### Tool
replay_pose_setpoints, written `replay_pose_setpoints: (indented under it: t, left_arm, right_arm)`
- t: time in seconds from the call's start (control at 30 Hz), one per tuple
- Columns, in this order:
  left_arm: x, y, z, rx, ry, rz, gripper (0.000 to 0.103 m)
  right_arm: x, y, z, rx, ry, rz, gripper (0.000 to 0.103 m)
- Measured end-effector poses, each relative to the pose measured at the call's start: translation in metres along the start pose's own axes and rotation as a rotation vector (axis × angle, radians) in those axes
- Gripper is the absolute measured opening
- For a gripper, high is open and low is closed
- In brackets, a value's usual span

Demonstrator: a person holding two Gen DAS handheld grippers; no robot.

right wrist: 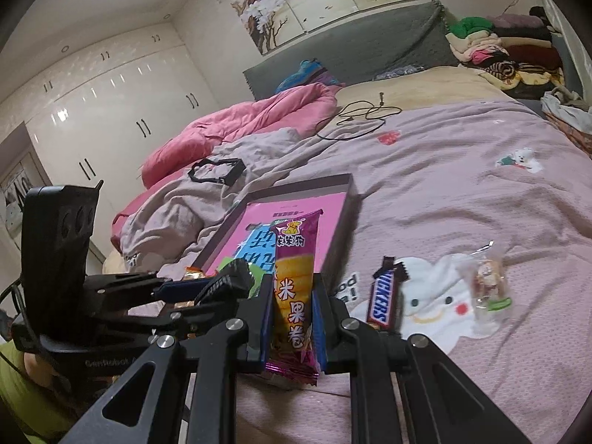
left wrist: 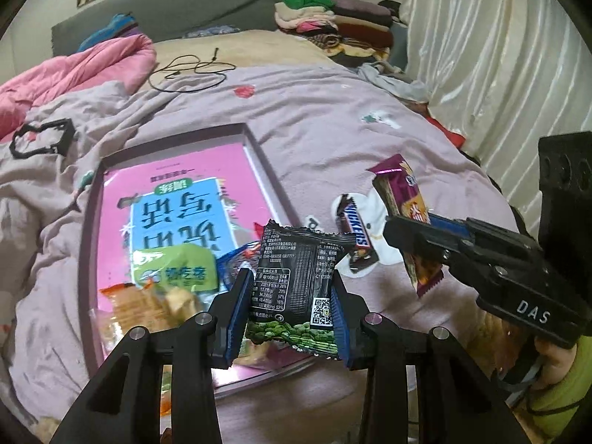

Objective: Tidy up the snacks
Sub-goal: 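Carry the pea bag over the tray with the left tool while the right tool carries the rice-roll bar, then lower the rice-roll bar onto the tray with the right tool while the left tool lowers the pea bag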

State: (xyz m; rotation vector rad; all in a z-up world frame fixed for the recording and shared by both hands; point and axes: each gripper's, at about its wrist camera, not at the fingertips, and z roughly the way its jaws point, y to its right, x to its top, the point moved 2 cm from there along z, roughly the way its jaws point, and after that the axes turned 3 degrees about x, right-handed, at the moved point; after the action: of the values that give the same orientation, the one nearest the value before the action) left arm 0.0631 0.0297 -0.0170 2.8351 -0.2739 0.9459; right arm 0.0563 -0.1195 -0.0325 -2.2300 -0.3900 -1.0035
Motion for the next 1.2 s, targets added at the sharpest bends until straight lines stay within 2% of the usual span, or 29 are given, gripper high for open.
replay_pose_setpoints:
  t: [0.63,0.93,1.2]
  left_arm:
    - [-0.009,-0.065,-0.011,0.051,0.017,-0.147,0.041]
    - [-0.016,-0.069,-0.003,0.061,0.002,-0.150,0.041]
    - [-0.019,-0.071,0.006,0.092,-0.013,-0.135,0.041]
  right_arm:
    - [-0.006,-0.034,0.029,0.035,-0.056,-0.044,0.019]
    - [-0.013,-0.058,0.055,0.039,-0.116,-0.095,0.019]
    - [-0.014,-0.062,0.074,0.021,-0.146,-0.110,0.019]
